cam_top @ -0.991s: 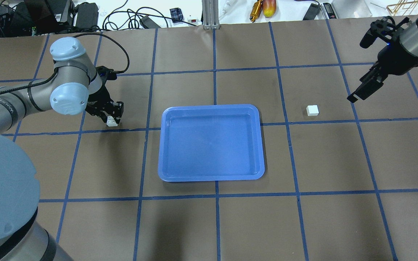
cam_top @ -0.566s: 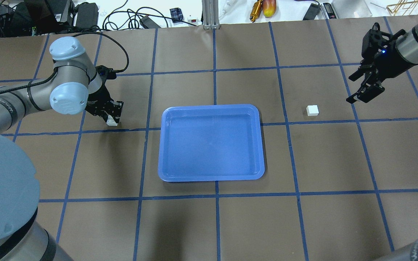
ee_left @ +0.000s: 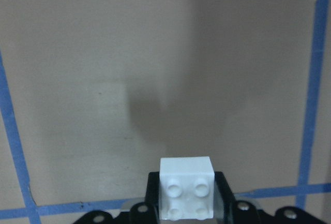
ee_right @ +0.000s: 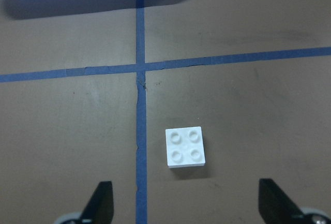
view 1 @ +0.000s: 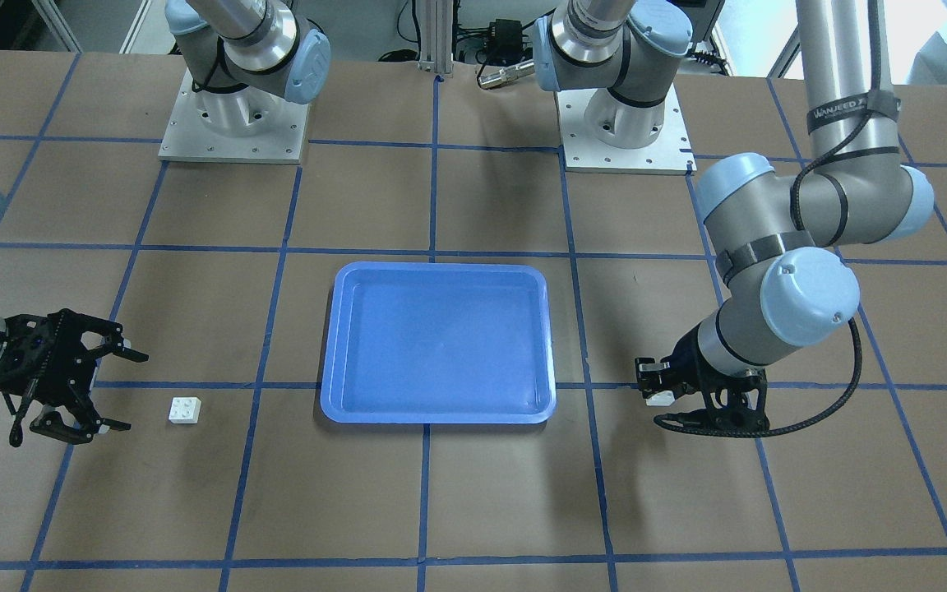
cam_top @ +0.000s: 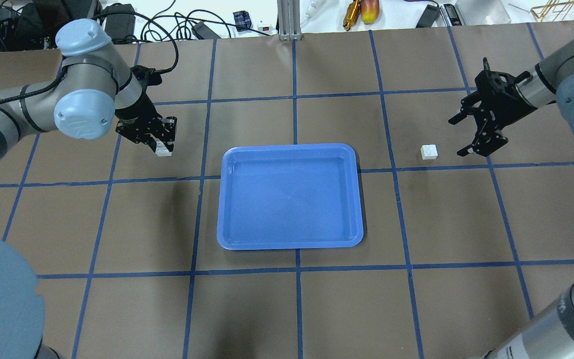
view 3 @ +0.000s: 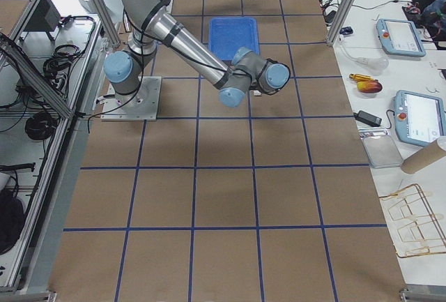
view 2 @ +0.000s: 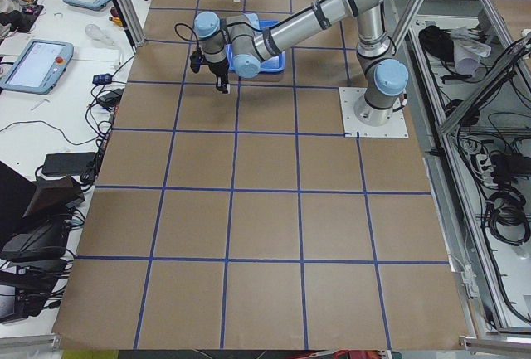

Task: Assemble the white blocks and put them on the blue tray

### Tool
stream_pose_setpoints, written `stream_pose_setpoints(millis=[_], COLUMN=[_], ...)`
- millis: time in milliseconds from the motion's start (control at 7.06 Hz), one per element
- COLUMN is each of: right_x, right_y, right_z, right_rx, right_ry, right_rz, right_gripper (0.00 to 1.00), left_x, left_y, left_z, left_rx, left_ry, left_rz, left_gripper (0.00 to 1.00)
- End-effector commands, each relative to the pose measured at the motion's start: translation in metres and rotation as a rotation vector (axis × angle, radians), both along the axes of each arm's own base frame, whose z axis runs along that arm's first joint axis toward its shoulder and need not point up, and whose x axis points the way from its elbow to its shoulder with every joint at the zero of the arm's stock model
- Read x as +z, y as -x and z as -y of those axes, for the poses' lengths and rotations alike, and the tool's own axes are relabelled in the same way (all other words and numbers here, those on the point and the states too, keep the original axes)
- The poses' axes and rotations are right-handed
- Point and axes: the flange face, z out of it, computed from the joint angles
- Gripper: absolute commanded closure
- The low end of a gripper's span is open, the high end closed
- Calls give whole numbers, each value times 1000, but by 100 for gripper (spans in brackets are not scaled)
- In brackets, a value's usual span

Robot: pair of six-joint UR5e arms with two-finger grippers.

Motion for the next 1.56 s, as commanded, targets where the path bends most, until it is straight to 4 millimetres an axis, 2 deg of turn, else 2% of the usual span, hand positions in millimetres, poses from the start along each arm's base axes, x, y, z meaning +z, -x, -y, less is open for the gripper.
stream_pose_setpoints(millis=[0,142,283,425,566,708,991,1274,1416], right_x=[-33,-36,-38,-45,-48,-50,-49,-50,-49], right_y=[-5,-6,-8,-11,-13,-13,-19,-19,-19], right_z=[4,3,2,3,4,3,5,5,5], right_rx=[44,34,20,15,18,18,32,33,31], right_ry=[-6,-25,-42,-58,-60,-65,-58,-57,-55], right_rz=[57,62,64,68,68,71,66,64,63], right_gripper=[0,0,0,0,0,3,8,15,25], left_x=[28,29,10,-9,-14,-33,-62,-69,-73], left_y=[112,158,191,212,237,259,266,265,266], left_z=[-35,-50,-60,-73,-85,-99,-107,-111,-111], left_rx=[-56,-51,3,19,58,59,58,58,69], left_ry=[24,28,5,-31,-10,-22,-13,-6,-13], left_rz=[1,0,14,31,25,38,34,32,30], left_gripper=[76,76,76,76,76,76,76,75,74])
